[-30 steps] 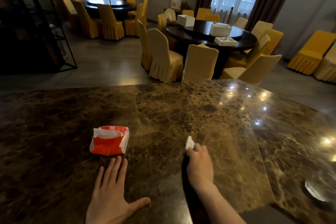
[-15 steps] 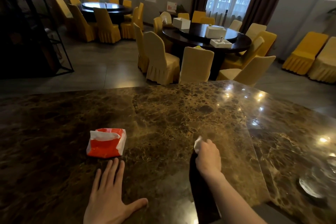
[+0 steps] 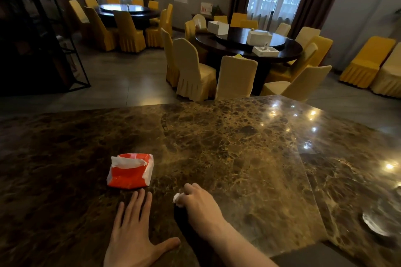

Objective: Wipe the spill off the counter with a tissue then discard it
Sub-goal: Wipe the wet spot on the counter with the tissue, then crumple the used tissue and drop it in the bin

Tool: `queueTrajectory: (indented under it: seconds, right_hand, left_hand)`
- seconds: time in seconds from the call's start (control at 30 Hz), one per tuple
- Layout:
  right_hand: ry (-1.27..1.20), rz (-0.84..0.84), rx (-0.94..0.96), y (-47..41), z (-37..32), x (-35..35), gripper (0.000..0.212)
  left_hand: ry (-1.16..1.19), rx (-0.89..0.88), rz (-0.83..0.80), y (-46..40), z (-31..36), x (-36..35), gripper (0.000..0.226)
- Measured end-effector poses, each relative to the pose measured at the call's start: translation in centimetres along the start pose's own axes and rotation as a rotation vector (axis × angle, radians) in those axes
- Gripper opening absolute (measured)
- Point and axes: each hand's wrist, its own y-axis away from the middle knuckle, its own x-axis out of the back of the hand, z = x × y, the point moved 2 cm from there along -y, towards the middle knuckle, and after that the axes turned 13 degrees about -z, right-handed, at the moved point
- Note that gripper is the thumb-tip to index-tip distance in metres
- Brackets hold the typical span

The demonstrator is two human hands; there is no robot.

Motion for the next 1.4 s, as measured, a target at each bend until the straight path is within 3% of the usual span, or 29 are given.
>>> queueTrajectory:
  seconds: [0.07,0.2,0.27,0.33,0.47,0.6,1.0,1.4]
  right_hand:
    - [-0.005,0.057,-0.073,1.6,2.8,0.8,0.017]
    - [-0.045,0.210,-0.539,5.5,10.5,3.5,0.017]
    - [-0.065,0.292,-0.663,5.9,10.8,3.7,0.018]
    - [-0.062,0.310,-0.637,4.8,8.4,2.9,0.013]
    - [-0.091,0.211,-0.340,2.2,2.8,0.4,0.018]
    - [-0.076,0.075,-0.226,2.4,3.1,0.8,0.023]
    - [-0.275,0.218,-0.282,6.9,1.3,1.4,0.020]
    - [-1.081,0.215,-0.487,8.9,-0.4,2.2,0.025]
  left_hand:
    - [-0.005,-0.002,-0.005,0.0,0.0,0.0,0.146]
    - [-0.011,0.001,-0.006,-0.1,0.1,-0.3,0.146]
    - [-0.015,0.014,-0.004,-0.4,0.0,-0.3,0.146]
    - [-0.018,0.018,-0.005,-0.7,0.1,-0.5,0.147]
    - [-0.005,0.002,0.036,-0.8,-0.2,-0.6,0.145]
    - [0.029,-0.035,0.128,-0.4,-0.3,-0.9,0.143]
    - [0.034,-0.060,0.210,-0.1,-0.5,-1.6,0.141]
    - [0.049,-0.036,0.290,2.4,-1.0,-1.2,0.118]
